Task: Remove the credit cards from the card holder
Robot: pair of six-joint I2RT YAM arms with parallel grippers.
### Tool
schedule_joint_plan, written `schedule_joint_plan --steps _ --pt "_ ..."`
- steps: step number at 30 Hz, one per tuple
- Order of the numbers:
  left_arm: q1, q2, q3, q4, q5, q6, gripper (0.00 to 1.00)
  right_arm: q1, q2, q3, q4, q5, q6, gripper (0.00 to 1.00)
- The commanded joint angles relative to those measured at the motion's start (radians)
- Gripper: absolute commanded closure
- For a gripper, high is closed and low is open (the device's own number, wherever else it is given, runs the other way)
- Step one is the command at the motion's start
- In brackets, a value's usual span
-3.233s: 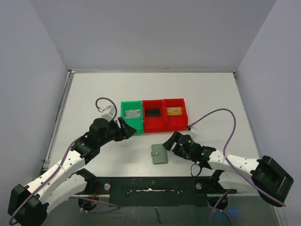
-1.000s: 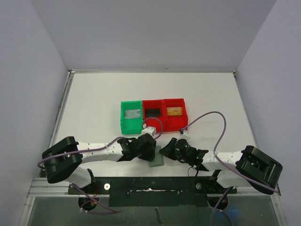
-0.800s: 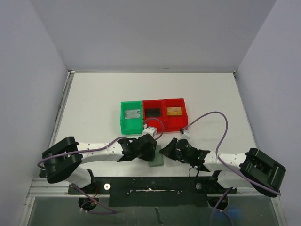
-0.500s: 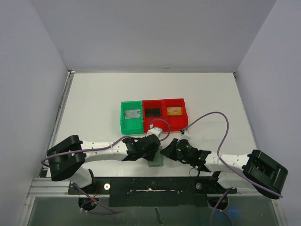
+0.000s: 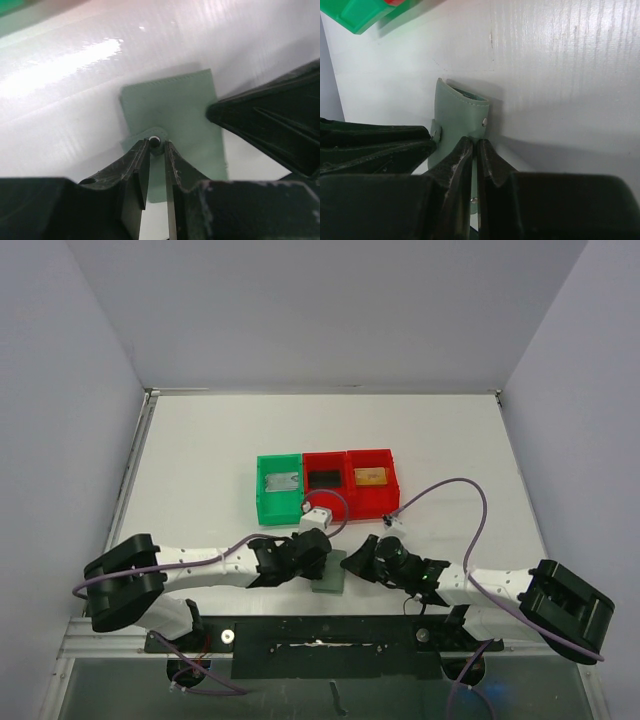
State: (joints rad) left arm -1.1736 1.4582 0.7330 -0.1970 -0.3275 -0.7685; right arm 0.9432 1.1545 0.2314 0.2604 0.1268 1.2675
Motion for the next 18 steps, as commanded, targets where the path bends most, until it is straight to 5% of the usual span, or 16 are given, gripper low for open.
schedule_joint_plan --steps 1,6,13,18 --pt "0.044 -0.088 -0.058 0.060 -0.079 -0.081 0.82 0.007 0.004 -0.014 -0.004 0.011 0.004 1.00" --pt "0.088 -0.141 -0.124 0.096 -0.045 -0.121 0.81 0.005 -0.012 -0.010 -0.024 0.018 -0.001 1.00" --pt "0.091 -0.167 -0.128 0.105 0.004 -0.078 0.59 0.006 -0.015 0.007 -0.051 0.025 -0.007 1.00" --pt "0.090 -0.148 -0.118 0.102 0.053 -0.090 0.52 0.006 -0.016 0.019 -0.073 0.032 -0.013 1.00"
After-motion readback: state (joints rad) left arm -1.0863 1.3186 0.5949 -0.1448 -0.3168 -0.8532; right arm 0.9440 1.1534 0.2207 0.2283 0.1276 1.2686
